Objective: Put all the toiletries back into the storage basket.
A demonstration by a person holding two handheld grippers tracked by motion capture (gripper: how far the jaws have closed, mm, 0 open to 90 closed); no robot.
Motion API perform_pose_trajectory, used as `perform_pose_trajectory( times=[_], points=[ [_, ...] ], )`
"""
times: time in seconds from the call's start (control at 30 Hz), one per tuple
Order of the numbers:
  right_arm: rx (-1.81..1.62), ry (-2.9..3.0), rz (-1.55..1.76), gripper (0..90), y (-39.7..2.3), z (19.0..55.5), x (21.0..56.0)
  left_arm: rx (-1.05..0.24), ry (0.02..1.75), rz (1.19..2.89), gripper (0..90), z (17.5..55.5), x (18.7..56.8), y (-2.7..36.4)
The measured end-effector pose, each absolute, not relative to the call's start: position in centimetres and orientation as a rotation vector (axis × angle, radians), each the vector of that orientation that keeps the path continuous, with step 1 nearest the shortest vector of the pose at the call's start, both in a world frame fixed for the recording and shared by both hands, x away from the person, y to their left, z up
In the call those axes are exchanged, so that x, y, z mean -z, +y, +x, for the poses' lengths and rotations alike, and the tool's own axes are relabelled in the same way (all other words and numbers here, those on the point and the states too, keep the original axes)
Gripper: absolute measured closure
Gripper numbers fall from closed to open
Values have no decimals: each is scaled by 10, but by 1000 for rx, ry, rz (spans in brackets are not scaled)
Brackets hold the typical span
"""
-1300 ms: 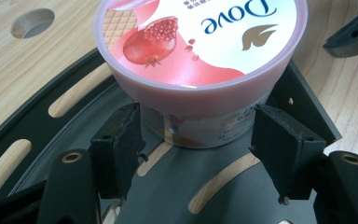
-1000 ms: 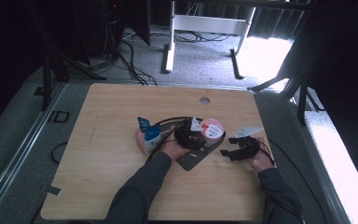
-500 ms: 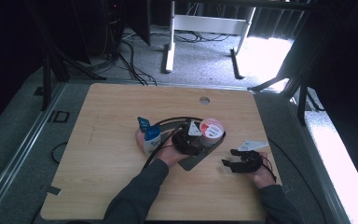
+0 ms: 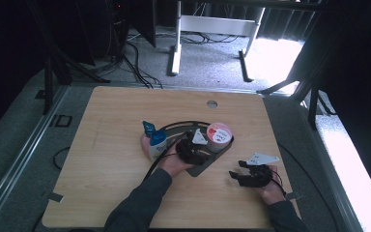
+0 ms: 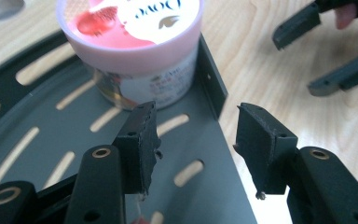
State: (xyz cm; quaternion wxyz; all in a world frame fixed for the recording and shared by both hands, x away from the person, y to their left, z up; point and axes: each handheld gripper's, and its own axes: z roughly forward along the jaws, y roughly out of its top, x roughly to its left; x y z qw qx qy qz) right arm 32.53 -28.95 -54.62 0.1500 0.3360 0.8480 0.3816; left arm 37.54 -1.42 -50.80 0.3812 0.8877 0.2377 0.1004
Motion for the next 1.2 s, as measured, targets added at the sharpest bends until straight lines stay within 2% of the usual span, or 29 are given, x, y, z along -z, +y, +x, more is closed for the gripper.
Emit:
perform_pose_trajectory(
  times=[0.1, 0.77, 1.2],
  points=[
    [-1095, 2429, 973, 374, -290, 325, 549, -229, 603, 2283, 518, 373, 507, -12],
    [-1078, 2443, 959, 371, -288, 326, 558, -139, 557, 2285, 570, 356, 486, 9],
    [-1087, 2441, 957, 365, -287, 326, 559, -170, 525, 2269, 562, 349, 476, 20]
  ],
)
